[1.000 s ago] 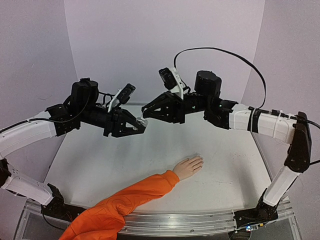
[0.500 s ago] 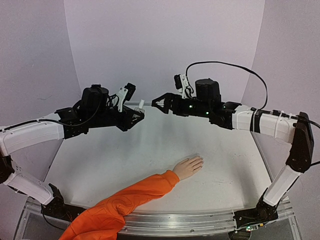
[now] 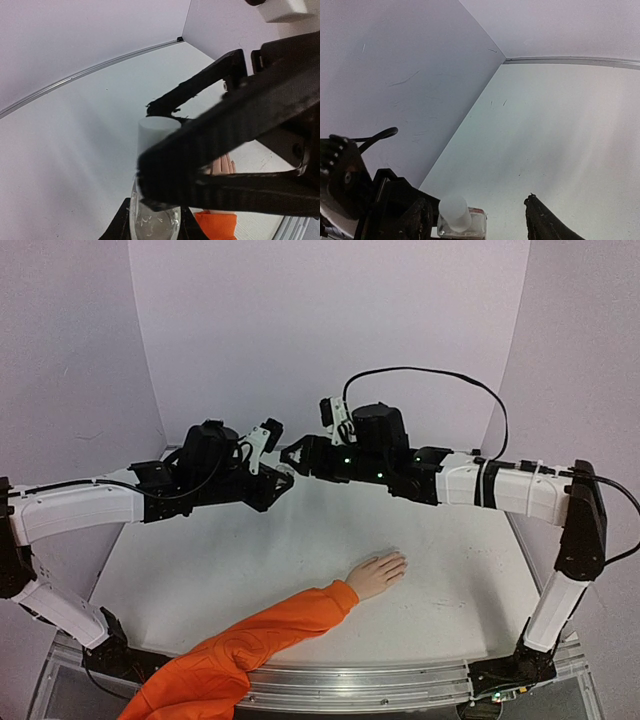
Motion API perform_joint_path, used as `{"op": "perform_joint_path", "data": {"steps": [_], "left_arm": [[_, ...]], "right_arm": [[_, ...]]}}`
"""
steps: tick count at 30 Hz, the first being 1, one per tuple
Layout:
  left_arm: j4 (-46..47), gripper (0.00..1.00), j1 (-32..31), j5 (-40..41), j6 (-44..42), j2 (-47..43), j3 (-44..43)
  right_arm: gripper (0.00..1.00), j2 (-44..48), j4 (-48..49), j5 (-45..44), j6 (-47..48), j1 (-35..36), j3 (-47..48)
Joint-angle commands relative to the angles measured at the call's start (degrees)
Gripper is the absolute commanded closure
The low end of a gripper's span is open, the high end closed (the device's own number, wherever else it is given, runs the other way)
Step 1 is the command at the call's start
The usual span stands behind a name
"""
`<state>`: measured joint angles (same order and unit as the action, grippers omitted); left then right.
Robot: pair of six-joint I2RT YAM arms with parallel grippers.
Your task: Paint the nails
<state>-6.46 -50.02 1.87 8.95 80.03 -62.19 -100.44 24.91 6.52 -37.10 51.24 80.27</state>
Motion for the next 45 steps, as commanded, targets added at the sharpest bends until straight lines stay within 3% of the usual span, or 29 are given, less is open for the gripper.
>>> {"op": "perform_joint_path", "data": {"steps": [1, 8, 11, 13, 15, 18, 20, 23, 27, 32, 34, 36, 40, 45], "left_arm": [[2.69, 1.0, -0.86, 2.17, 0.58, -0.3, -2.72], [2.68, 1.0, -1.04, 1.66, 0.29, -1.72, -2.2], [2.81, 1.0, -0.79, -3.46, 0.62, -2.39, -2.54], [3.13, 1.0, 0.4, -15.39, 0.91, -2.37, -3.55], [5.17, 1.0, 3.38, -34.87, 2.63, -2.13, -4.55], [19.88, 1.0, 6.84, -64.51, 10.22, -2.42, -2.58], [25.8, 1.0, 7.04, -73.07, 12.41, -3.09, -1.88], [26.23, 1.0, 7.04, -76.35, 12.11, -3.85, -1.65], [26.26, 1.0, 7.09, -70.76, 12.63, -3.09, -0.35], [18.85, 1.0, 7.11, -52.43, 6.58, -2.83, 0.72], [14.34, 1.0, 6.06, -36.19, 1.89, -4.15, 1.39], [11.28, 1.0, 3.47, -20.46, -2.27, -5.03, 2.07], [9.91, 1.0, 0.73, -5.31, -4.72, -5.52, 3.07], [9.72, 1.0, 0.1, -2.41, -4.78, -5.64, 3.65]], "right_arm": [[0.46, -2.24, 1.02, -0.86, -1.39, 0.7, 4.64], [0.93, -0.47, 3.66, 2.8, 0.01, 0.7, 2.09], [1.0, 1.18, 7.36, 10.69, 4.14, -0.05, 1.2], [1.0, 2.43, 10.74, 21.68, 9.29, -1.3, -0.05], [1.0, 4.61, 16.74, 36.61, 14.46, -2.47, -3.7], [1.0, 6.71, 28.38, 64.23, 16.56, -2.85, -8.92], [1.0, 7.05, 30.29, 68.72, 15.17, -2.89, -9.75], [1.0, 7.63, 30.22, 68.56, 14.88, -3.36, -11.23], [0.97, 8.69, 30.2, 64.39, 15.49, -3.75, -12.79], [0.51, 11.47, 26.2, 48.63, 14.75, -5.67, -14.04], [0.32, 12.64, 20.26, 38.36, 15.13, -6.53, -13.9], [0.23, 13.02, 15.79, 30.79, 14.46, -6.59, -13.13], [0.18, 11.81, 13.83, 24.02, 9.14, -5.92, -11.75], [0.2, 11.14, 10.71, 12.94, 6.06, -2.89, -9.16]]}}
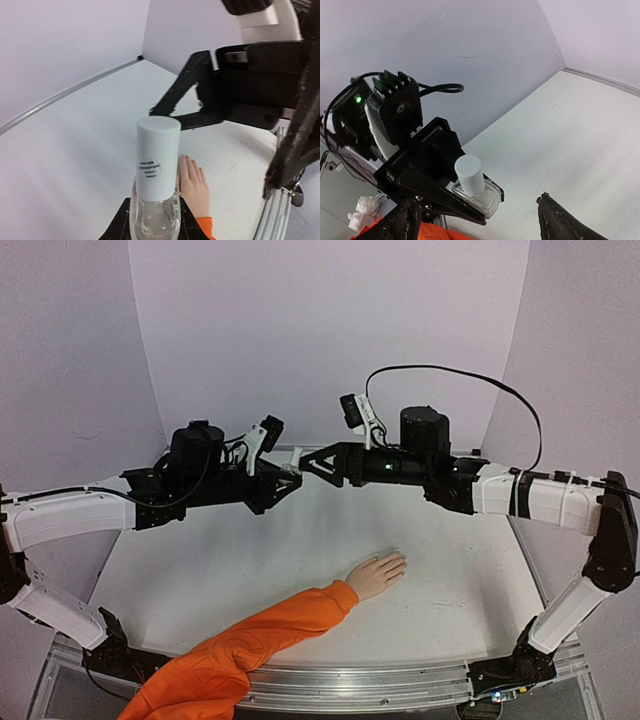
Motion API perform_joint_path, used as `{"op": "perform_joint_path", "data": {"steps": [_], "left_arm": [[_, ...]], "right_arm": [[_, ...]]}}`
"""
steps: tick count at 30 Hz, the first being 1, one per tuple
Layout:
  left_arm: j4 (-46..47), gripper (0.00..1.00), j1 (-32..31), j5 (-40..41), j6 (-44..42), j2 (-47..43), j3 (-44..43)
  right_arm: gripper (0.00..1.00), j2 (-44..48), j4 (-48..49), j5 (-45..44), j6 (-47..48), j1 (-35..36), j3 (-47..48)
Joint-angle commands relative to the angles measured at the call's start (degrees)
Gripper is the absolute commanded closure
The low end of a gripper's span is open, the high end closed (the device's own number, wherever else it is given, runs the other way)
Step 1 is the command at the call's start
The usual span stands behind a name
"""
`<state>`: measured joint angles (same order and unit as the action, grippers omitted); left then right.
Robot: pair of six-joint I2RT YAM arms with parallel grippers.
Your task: Paint the nails
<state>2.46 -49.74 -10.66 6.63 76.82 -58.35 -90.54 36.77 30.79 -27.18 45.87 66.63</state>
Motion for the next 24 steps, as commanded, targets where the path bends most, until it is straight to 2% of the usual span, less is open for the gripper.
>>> {"op": "perform_joint_path", "data": {"steps": [1, 7, 14, 19, 24], "left_arm": [[0.83, 1.0, -0.25, 10.13, -2.5, -2.39, -0.23], [0.79, 1.0, -0.86, 11.94, -1.71, -1.66, -0.59], [0.35, 1.0, -1.41, 11.86, -1.71, -2.02, -0.83], [0.17, 1.0, -1.53, 10.88, -1.2, -2.3, -0.94], [0.19, 1.0, -1.39, -0.1, -0.98, -3.36, -1.73]], "right_arm": [[0.23, 0.91, -1.59, -12.74, -4.82, 2.84, 5.07], [0.45, -3.01, -3.35, -16.74, -7.57, 5.05, 9.98], [0.59, -6.69, -3.65, -17.92, -9.12, 6.07, 13.68], [0.81, -7.01, -2.67, -16.25, -8.89, 6.17, 13.8], [0.97, -5.84, 0.29, -8.06, -4.61, 5.8, 11.6]]}}
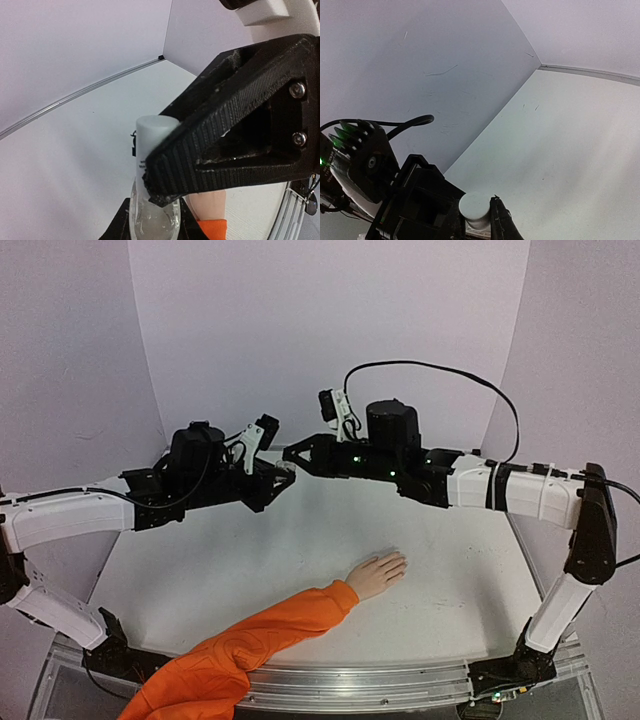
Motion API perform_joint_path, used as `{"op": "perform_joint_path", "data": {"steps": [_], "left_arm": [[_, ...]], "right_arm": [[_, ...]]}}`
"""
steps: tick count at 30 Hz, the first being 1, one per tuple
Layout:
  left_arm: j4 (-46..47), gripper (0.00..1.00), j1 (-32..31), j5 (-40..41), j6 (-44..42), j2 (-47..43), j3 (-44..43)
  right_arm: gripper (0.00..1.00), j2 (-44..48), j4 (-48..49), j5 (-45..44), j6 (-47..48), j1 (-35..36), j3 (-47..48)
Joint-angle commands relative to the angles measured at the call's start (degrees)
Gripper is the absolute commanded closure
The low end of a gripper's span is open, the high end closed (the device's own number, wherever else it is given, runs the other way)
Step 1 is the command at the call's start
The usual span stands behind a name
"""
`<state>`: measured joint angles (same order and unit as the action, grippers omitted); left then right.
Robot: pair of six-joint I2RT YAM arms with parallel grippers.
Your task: Paint the nails
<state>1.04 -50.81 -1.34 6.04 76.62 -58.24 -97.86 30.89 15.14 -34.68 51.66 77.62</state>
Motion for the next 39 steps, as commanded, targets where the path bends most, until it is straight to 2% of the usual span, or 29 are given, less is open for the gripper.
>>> {"op": "perform_joint_path", "data": {"steps": [1, 2, 4, 5, 6, 8, 10, 13, 15, 17, 19, 22, 25, 27, 34, 39], "left_arm": [[1.63, 1.0, -0.16, -13.21, -0.49, -3.46, -2.0], [1.66, 1.0, 0.37, -17.77, -0.33, -3.95, -2.11], [2.97, 1.0, 2.83, -33.6, 1.34, -3.96, -2.88], [4.71, 1.0, 4.28, -43.46, 3.17, -3.31, -3.3], [7.83, 1.0, 6.02, -57.56, 6.68, -1.86, -3.89], [11.72, 1.0, 6.46, -72.52, 10.36, 0.84, -6.12], [12.09, 1.0, 6.5, -77.13, 12.27, 2.08, -7.92], [12.21, 1.0, 6.98, -72.46, 10.48, 1.31, -7.06], [12.23, 1.0, 7.04, -65.88, 9.1, 0.71, -6.14], [12.11, 1.0, 7.16, -55.63, 8.31, -0.1, -4.52], [11.46, 1.0, 7.13, -46.47, 6.34, -0.98, -2.49], [8.6, 1.0, 6.85, -29.82, 3.85, -2.93, -0.51], [5.9, 1.0, 5.08, -16.1, 0.33, -4.61, 0.75], [3.96, 1.0, 3.28, -8.58, -1.89, -5.18, 0.69], [-0.6, 1.0, 0.33, 4.98, -3.93, -3.57, -1.37], [-3.34, 1.0, -0.51, 9.4, -3.78, -1.32, -3.24]], "right_arm": [[1.0, 1.96, 7.35, 10.88, 4.62, -0.32, -0.19], [1.0, 2.6, 9.05, 16.66, 6.89, -0.75, -1.2], [1.0, 3.48, 14.26, 34.07, 13.44, -1.16, -3.58], [1.0, 3.75, 16.09, 44.06, 16.16, -1.19, -4.57], [1.0, 3.81, 17.59, 54.84, 17.19, -1.16, -5.22], [1.0, 3.84, 17.93, 61.0, 17.19, -1.19, -5.19], [1.0, 4.49, 17.72, 62.18, 17.86, -1.36, -6.09], [1.0, 5.57, 17.93, 60.36, 18.75, -2.41, -7.75], [1.0, 6.35, 17.89, 57.56, 18.93, -3.24, -8.72], [1.0, 7.29, 17.9, 54.09, 19.06, -3.96, -9.84], [0.92, 8.18, 17.85, 50.02, 18.99, -4.71, -11.04], [0.66, 9.5, 17.79, 41.42, 17.06, -6.15, -12.8], [0.36, 10.16, 14.5, 29.41, 15.79, -6.74, -12.68], [0.26, 9.55, 11.01, 20.67, 13.7, -6.75, -11.32], [0.26, 5.33, 8.92, 9.75, 0.91, -5.29, -6.47], [0.29, 3.01, 8.24, 5.01, -0.49, -2.16, -1.95]]}}
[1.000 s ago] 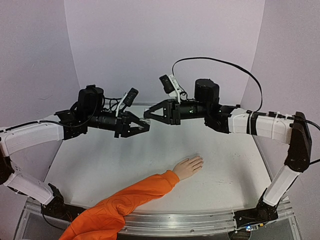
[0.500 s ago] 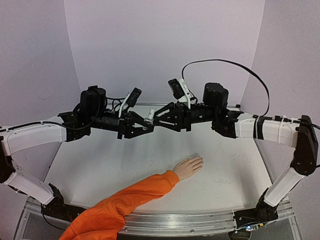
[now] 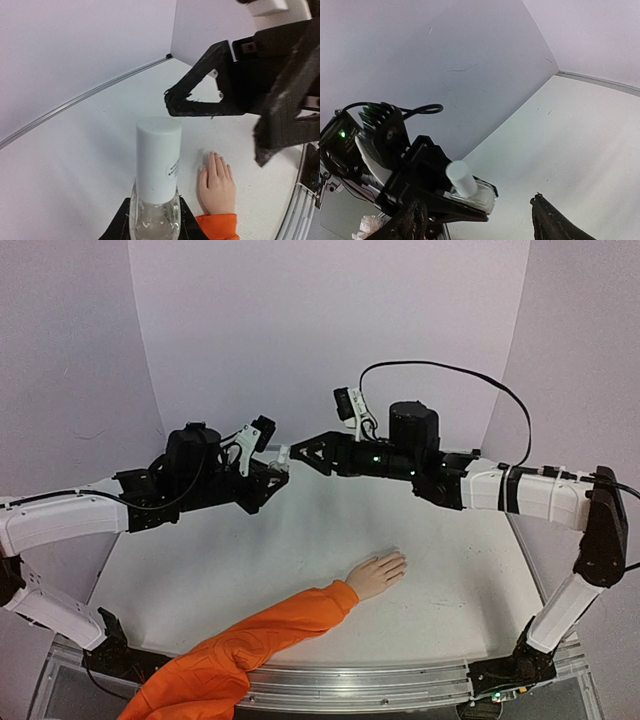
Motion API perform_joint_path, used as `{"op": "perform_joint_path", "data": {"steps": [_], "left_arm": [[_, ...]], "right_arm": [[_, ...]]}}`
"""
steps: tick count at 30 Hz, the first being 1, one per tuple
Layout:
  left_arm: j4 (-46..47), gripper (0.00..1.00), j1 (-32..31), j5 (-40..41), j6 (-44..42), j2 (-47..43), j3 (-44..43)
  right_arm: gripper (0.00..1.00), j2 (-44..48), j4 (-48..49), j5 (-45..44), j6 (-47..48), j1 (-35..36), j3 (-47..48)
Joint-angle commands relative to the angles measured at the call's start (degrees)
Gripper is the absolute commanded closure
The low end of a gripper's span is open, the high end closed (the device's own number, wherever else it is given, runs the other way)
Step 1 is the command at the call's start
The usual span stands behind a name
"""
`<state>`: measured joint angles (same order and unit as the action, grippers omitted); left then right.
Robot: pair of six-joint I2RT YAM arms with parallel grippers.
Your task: Paint the nails
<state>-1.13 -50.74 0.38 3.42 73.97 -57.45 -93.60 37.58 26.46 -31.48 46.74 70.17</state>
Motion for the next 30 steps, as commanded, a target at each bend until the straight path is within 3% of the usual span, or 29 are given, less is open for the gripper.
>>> {"op": "perform_joint_path", "data": {"steps": [1, 4, 8, 19, 23, 25, 27, 30], "left_arm": [[-1.5, 1.0, -0.61, 8.01, -1.13, 1.61, -4.19], [-1.98, 1.0, -0.84, 8.63, -0.57, 2.19, -4.64], [-2.45, 1.0, -1.08, 8.89, -0.39, 2.87, -5.34], [-3.51, 1.0, -1.29, 9.43, -0.65, 3.02, -5.92], [-3.71, 1.0, -1.25, 6.8, -0.28, 2.68, -6.04], [-3.7, 1.0, -1.09, 3.23, -0.46, 2.14, -6.26], [-3.7, 1.0, -0.24, -5.97, -0.64, 1.26, -6.4], [-3.08, 1.0, 4.2, -32.91, 0.24, 0.27, -7.3]], "right_arm": [[0.34, -1.81, -0.24, -8.64, -3.85, 3.15, 6.98], [0.45, -3.43, -3.38, -13.83, -6.63, 3.78, 9.52], [0.51, -6.49, -6.93, -17.75, -9.39, 4.7, 13.22], [0.7, -10.01, -9.11, -18.5, -9.68, 6.78, 16.94], [0.89, -9.48, -7.66, -16.05, -8.27, 6.71, 15.45], [0.98, -9.01, -6.71, -13.81, -6.33, 6.49, 14.56], [1.0, -8.04, -4.32, -8.46, -2.74, 5.88, 12.91], [1.0, -5.47, 7.33, 15.16, 3.74, 3.16, 7.47]]}}
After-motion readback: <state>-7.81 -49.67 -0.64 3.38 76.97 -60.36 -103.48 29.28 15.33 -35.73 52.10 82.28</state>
